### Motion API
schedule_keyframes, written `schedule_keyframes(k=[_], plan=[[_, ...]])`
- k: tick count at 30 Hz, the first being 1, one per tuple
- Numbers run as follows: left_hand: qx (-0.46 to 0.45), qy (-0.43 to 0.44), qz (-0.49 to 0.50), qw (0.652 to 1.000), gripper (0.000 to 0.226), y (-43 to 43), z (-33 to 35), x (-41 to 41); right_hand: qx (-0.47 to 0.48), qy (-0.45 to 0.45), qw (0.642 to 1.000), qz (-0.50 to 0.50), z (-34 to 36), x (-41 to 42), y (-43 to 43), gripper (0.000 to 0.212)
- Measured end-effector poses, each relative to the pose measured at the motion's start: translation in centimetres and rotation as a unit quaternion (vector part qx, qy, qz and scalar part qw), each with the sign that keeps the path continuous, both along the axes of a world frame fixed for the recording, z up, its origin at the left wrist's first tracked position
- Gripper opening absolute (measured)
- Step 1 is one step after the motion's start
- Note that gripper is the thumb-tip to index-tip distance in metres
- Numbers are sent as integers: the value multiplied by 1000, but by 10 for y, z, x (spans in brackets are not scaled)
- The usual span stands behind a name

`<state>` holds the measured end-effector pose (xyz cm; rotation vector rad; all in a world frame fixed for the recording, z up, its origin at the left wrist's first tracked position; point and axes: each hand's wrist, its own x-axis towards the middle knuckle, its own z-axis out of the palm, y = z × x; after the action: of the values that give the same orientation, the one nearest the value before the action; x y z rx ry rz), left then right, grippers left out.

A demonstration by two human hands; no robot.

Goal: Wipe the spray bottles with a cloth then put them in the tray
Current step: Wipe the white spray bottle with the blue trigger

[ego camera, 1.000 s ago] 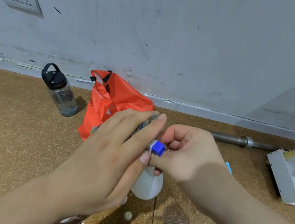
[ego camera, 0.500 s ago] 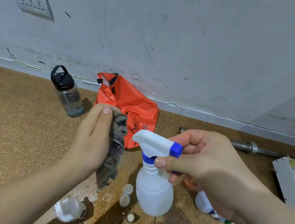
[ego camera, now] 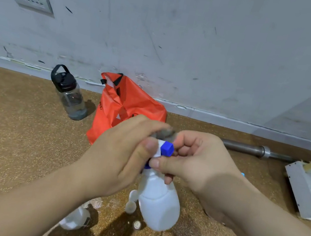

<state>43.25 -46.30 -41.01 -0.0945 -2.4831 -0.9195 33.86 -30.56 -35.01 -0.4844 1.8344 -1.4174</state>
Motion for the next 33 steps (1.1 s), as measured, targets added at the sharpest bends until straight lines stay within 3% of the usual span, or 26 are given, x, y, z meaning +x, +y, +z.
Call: schedule_keyframes(k=[4,10,14,19,24,25,27,30,33], plan=[[176,-13,80,981,39,6,-9,1,-24,-57,998,-12,0,-5,4,15],[139,-14,179,974,42,12,4,-7,-12,-119,992,31,-10,-12,7,29],[149,-18,214,965,44,15,10,-10,-17,-37,998,39,-20,-5,0,23],[253,-9,228,940,47,7,12,-13,-41,81,996,1,-20,-5,-5,16],[419,-61,336,841,57,-16,2,-18,-11,158,986,-55,-21,-17,-4,22],[423,-69,339,837,61,-18,-1,-16,-7,170,983,-66,-20,-19,-4,23],[397,-57,318,859,57,-8,-3,-12,-7,185,979,-91,-21,-24,-5,34],[318,-14,224,921,39,26,-5,-1,-24,185,975,-121,-21,-24,-10,52],[115,-75,140,981,58,55,-18,13,-32,183,974,-132,-17,-19,-13,52]])
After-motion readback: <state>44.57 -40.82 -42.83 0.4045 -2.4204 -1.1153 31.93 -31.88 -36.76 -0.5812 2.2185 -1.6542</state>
